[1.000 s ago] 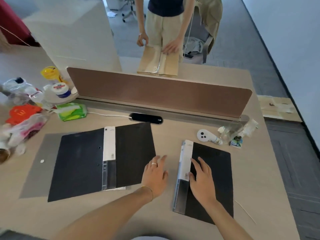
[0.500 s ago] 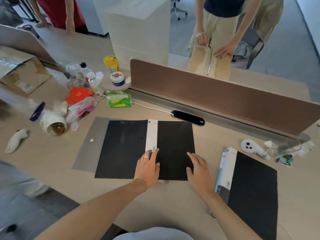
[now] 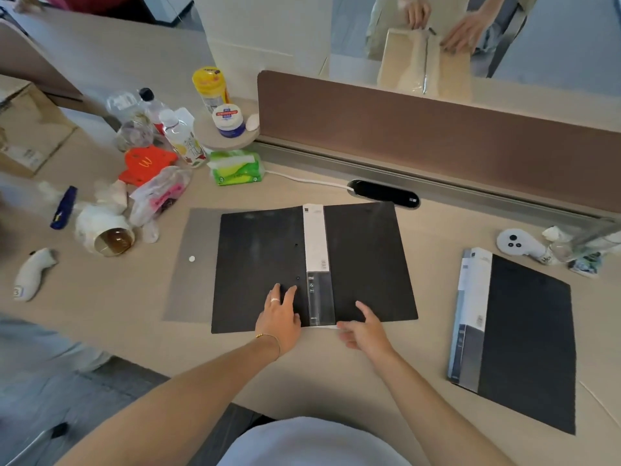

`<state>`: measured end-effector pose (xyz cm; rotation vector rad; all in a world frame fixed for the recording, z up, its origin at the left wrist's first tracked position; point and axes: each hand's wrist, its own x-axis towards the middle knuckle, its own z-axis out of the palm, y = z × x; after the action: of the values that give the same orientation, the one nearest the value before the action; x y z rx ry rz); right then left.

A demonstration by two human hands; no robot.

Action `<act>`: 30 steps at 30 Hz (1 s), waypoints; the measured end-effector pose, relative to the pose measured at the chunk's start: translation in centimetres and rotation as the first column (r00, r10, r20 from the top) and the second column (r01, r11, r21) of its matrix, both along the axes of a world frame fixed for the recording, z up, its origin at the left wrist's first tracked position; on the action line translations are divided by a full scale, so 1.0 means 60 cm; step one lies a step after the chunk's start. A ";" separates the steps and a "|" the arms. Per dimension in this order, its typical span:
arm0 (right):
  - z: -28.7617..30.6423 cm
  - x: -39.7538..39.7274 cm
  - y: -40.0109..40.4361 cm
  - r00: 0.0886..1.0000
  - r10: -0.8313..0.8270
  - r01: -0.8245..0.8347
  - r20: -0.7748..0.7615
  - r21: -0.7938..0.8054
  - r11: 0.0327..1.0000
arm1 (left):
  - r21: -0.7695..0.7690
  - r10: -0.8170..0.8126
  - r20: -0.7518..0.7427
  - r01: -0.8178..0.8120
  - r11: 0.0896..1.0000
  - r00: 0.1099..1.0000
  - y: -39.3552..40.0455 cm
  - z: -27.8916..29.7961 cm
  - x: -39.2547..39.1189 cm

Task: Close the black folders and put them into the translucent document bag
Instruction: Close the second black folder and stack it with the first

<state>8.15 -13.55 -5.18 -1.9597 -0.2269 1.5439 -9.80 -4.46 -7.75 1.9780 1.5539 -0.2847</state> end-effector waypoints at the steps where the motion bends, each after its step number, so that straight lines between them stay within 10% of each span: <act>1: -0.006 -0.007 0.002 0.999 -0.045 0.045 0.005 -0.014 0.999 | -0.013 -0.013 0.000 0.013 1.000 1.000 0.001 -0.003 -0.005; 13: -0.036 0.002 0.017 0.846 -0.481 0.497 0.230 -0.018 0.867 | -0.028 -0.227 -0.080 0.225 0.974 0.971 0.009 -0.015 -0.031; 18: -0.051 0.063 0.011 0.685 -0.727 0.726 0.043 0.032 0.687 | -0.047 -0.250 -0.085 0.247 0.968 0.965 0.010 -0.016 -0.035; 30: -0.001 0.035 0.019 0.726 -0.662 0.571 -0.189 -0.371 0.732 | -0.094 -0.263 -0.096 0.254 0.963 0.960 0.009 -0.013 -0.029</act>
<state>10.24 -12.42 -5.24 -1.6900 0.7738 1.4245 -11.57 -3.90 -8.53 2.1320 1.3231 -0.5604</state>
